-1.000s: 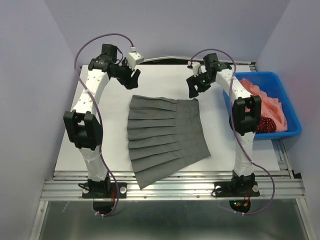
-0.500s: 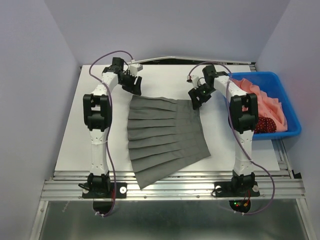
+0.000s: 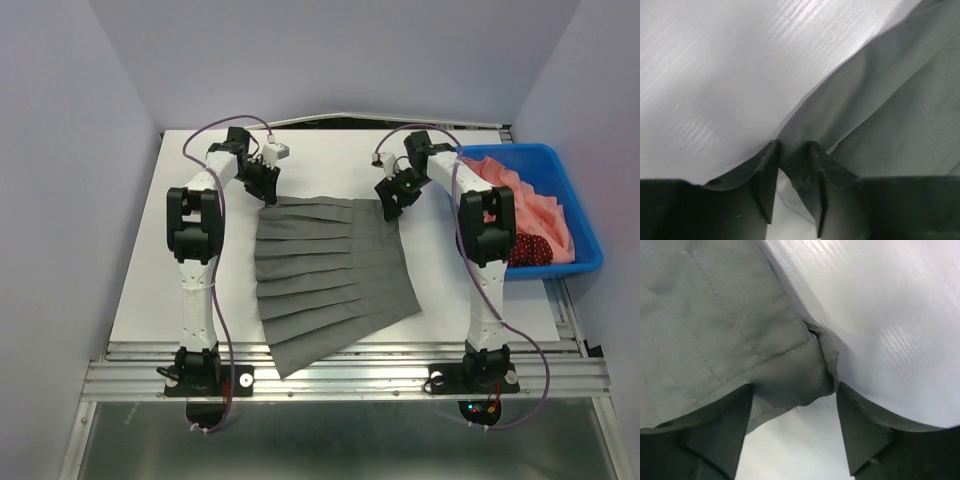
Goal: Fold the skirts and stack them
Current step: Flatten the skirt out
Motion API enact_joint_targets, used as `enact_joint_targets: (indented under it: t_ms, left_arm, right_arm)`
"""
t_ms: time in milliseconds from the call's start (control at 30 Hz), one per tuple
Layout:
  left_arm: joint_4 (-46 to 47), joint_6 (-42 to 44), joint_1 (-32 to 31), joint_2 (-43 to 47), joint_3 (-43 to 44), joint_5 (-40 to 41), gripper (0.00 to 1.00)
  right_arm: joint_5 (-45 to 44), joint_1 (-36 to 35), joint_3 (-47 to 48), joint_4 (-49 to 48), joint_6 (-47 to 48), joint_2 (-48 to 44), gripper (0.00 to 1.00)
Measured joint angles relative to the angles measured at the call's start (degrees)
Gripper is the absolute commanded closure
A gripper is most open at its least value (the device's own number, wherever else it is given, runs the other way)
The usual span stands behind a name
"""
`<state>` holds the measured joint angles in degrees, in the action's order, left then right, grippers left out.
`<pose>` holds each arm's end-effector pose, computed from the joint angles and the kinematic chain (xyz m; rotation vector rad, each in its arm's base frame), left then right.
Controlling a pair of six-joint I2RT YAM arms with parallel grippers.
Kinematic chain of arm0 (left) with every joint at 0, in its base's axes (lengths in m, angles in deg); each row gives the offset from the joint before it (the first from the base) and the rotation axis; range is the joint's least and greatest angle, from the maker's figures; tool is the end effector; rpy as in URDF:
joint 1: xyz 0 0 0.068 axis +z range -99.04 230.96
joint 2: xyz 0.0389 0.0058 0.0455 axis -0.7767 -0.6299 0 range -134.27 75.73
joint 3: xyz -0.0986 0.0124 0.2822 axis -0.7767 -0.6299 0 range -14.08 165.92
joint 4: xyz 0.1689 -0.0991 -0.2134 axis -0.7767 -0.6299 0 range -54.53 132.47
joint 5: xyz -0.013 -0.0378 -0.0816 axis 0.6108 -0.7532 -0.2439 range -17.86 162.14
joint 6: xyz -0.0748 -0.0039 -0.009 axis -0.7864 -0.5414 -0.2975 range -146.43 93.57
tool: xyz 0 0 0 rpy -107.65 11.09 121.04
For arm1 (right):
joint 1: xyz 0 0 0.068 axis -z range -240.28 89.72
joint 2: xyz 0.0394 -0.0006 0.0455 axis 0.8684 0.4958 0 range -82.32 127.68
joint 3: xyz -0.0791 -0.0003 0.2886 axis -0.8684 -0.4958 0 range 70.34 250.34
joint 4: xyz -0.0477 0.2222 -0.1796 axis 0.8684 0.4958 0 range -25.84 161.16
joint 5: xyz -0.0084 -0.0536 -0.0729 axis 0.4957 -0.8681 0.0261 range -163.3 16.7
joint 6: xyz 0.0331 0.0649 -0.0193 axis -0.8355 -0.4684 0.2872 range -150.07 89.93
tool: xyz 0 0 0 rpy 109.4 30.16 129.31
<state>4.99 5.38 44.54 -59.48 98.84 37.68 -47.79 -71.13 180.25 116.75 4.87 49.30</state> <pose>0.5597 -0.0993 0.1606 0.9923 2.2392 -0.5933 0.5121 0.1260 0.1589 -1.1434 2.4874 0.5272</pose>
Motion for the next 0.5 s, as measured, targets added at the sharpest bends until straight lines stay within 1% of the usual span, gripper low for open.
enact_joint_targets:
  t_ms: [33,100,167,233,500]
  left_arm:
    - [-0.1,0.5,0.0,0.0,-0.1,0.2,0.73]
    - [-0.5,1.4,0.0,0.0,-0.2,0.3,0.79]
    - [-0.7,2.1,0.0,0.1,-0.4,0.5,0.80]
    - [-0.9,2.5,0.0,0.1,-0.4,0.5,0.85]
    - [-1.2,3.5,0.0,0.1,-0.3,0.6,0.98]
  right_arm:
    - [0.0,0.1,0.3,0.2,0.0,0.0,0.19]
    - [-0.3,0.1,0.6,0.4,-0.4,0.0,0.16]
    - [-0.6,0.3,1.1,0.7,-0.8,0.0,0.16]
    - [-0.9,0.9,2.0,1.1,-1.2,0.0,0.16]
    - [0.5,1.9,9.6,0.8,-2.6,2.5,0.16]
